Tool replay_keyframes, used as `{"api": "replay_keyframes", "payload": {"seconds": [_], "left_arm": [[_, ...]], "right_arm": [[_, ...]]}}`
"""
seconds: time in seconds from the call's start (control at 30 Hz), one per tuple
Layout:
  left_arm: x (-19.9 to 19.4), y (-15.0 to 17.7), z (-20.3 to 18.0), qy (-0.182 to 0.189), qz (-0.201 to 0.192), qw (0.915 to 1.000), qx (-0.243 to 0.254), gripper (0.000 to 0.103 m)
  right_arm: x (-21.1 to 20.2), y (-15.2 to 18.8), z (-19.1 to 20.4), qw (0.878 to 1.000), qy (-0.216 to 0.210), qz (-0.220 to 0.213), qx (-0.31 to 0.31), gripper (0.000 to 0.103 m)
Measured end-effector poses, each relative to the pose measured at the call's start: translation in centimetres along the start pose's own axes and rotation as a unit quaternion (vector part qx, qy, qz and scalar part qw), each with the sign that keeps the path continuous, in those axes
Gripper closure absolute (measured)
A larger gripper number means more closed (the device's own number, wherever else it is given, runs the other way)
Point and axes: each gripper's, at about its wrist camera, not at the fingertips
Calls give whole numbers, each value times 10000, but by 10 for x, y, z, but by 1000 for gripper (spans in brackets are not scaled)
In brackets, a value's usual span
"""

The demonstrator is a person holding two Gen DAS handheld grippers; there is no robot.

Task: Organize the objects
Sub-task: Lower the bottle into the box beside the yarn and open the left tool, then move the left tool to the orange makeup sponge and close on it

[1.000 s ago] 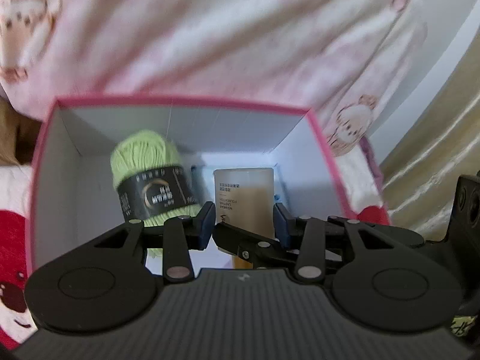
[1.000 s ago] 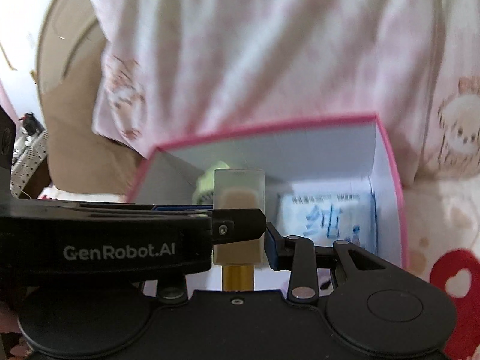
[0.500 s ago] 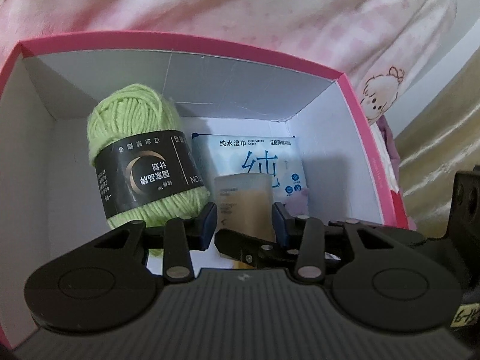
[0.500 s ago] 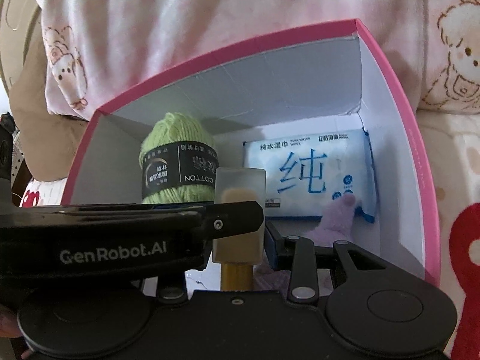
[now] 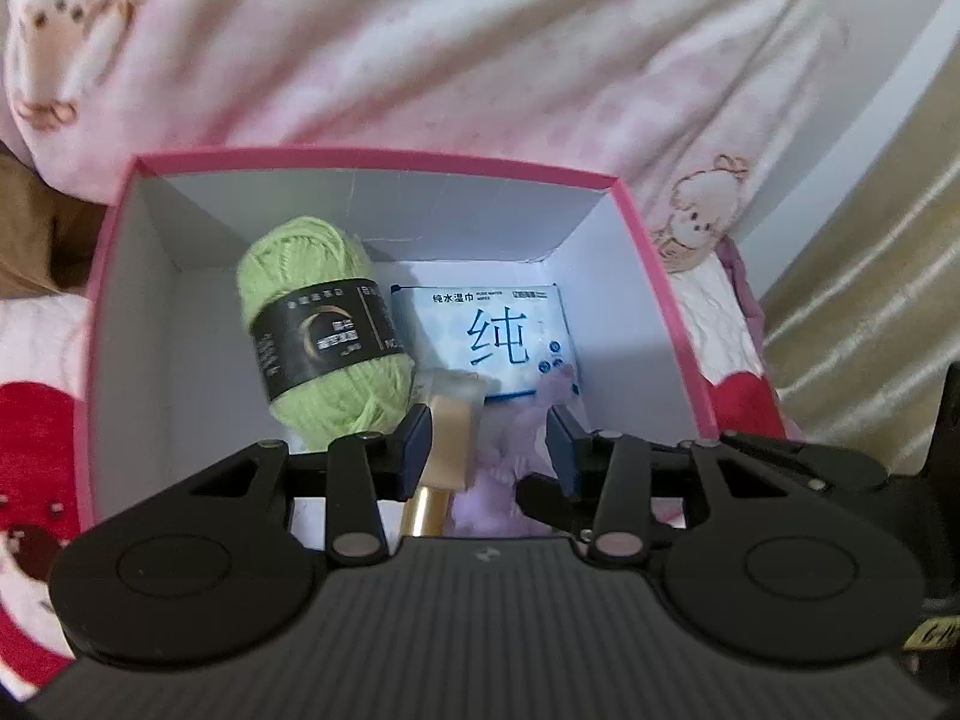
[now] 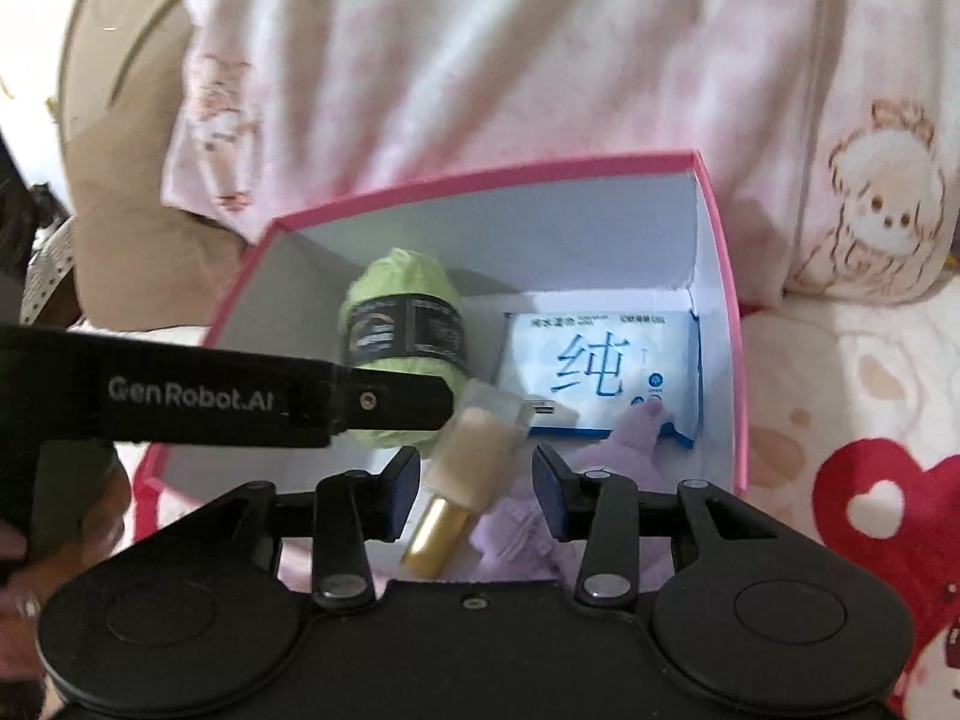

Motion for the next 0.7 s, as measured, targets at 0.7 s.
{"api": "replay_keyframes", "payload": {"seconds": [0.7], "left_arm": [[-156,46,27,-385,149,9989,224,57]], "right_arm": [[-120,-12,102,9925,43,134,-1211,40]]}}
Point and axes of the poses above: each gripper's, at about its wrist camera, not at the fingertips, and x roughly the way its jaws point, z to its left, y to its underside, and after that the axes turned 15 degrees about -x, right-handed
